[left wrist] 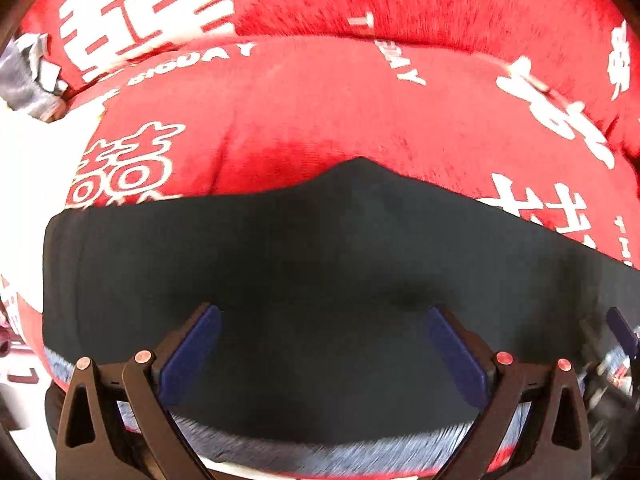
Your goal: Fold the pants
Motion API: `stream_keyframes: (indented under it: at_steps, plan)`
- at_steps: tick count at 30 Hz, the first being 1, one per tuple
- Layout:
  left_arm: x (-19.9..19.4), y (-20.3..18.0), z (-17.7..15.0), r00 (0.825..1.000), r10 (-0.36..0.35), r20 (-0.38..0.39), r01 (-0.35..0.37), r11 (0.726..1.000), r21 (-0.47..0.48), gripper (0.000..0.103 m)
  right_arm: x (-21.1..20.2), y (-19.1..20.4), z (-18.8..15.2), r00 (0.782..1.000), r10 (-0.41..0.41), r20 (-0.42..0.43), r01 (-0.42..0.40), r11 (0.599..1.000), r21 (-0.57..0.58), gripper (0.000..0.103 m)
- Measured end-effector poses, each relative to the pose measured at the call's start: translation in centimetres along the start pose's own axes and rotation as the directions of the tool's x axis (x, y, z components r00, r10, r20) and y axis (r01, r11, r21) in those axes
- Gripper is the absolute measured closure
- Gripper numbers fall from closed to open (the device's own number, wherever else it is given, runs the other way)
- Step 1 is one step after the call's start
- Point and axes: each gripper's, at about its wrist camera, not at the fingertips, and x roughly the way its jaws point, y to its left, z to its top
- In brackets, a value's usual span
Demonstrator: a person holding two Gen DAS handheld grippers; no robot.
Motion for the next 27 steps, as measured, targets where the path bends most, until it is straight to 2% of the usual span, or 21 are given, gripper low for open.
stream_keyframes:
  at_steps: [3, 4, 5, 7, 10, 13, 16, 18, 20, 21, 24, 27]
  plan:
    - [1.8, -1.0, 0.6, 0.998, 0.026, -0.048, -0.025, 0.999, 0.022, 0.0, 2.0, 1.2, 0.5, 0.999, -0.027, -0.036, 0.025, 0.998, -0.063, 0.014]
    - [2.2, -0.9, 0.7, 0.998, 0.012, -0.055, -0.011, 1.0, 0.015, 0.0, 2.5, 0.6, 0.6, 0.998, -0.042, -0.045, 0.04, 0.998, -0.049, 0.014]
    - [2.4, -0.6, 0.8, 0.998, -0.015, -0.055, 0.015, 1.0, -0.005, 0.0, 2.9, -1.1, 0.7, 0.999, -0.032, -0.038, 0.032, 1.0, 0.0, 0.011]
    - [2.6, 0.5, 1.3, 0.998, -0.033, -0.062, 0.031, 0.999, -0.027, 0.0, 3.2, -4.7, 1.1, 0.996, -0.076, -0.036, 0.079, 0.994, 0.08, 0.009]
    - [2.8, 1.9, 2.4, 0.998, -0.013, -0.064, 0.01, 0.999, -0.042, 0.0, 3.7, -10.1, 1.4, 0.992, -0.116, -0.055, 0.124, 0.976, 0.181, 0.001]
    - [2.6, 3.4, 3.2, 0.997, 0.01, -0.079, -0.014, 0.998, -0.055, 0.0, 3.6, -15.2, 1.0, 0.988, -0.14, -0.06, 0.151, 0.952, 0.267, 0.001]
    - [1.0, 5.0, 2.4, 0.996, 0.087, -0.018, -0.087, 0.996, -0.029, 0.0, 3.2, -18.0, 0.7, 0.982, -0.164, -0.092, 0.186, 0.925, 0.332, 0.001]
    - [-0.2, 6.8, 1.5, 0.996, 0.088, 0.024, -0.088, 0.996, -0.025, 0.0, 2.8, -18.9, 0.2, 0.977, -0.185, -0.106, 0.211, 0.912, 0.352, 0.001]
    - [-1.6, 9.7, -0.1, 0.993, 0.101, 0.065, -0.097, 0.994, -0.049, 0.0, 2.0, -18.7, -0.7, 0.968, -0.21, -0.137, 0.247, 0.899, 0.361, 0.0]
    - [-2.1, 11.0, -1.0, 0.993, 0.089, 0.077, -0.083, 0.994, -0.071, 0.0, 1.1, -18.1, -1.2, 0.969, -0.215, -0.12, 0.244, 0.901, 0.359, 0.0]
    - [-2.4, 14.9, -4.0, 0.996, 0.041, 0.082, -0.029, 0.99, -0.139, 0.0, -1.5, -14.1, -2.5, 0.986, -0.163, -0.029, 0.163, 0.927, 0.338, 0.0]
    - [-1.8, 15.9, -7.0, 0.997, 0.022, 0.068, -0.012, 0.989, -0.149, 0.0, -2.2, -6.6, -3.3, 0.998, -0.069, 0.003, 0.067, 0.974, 0.216, 0.0]
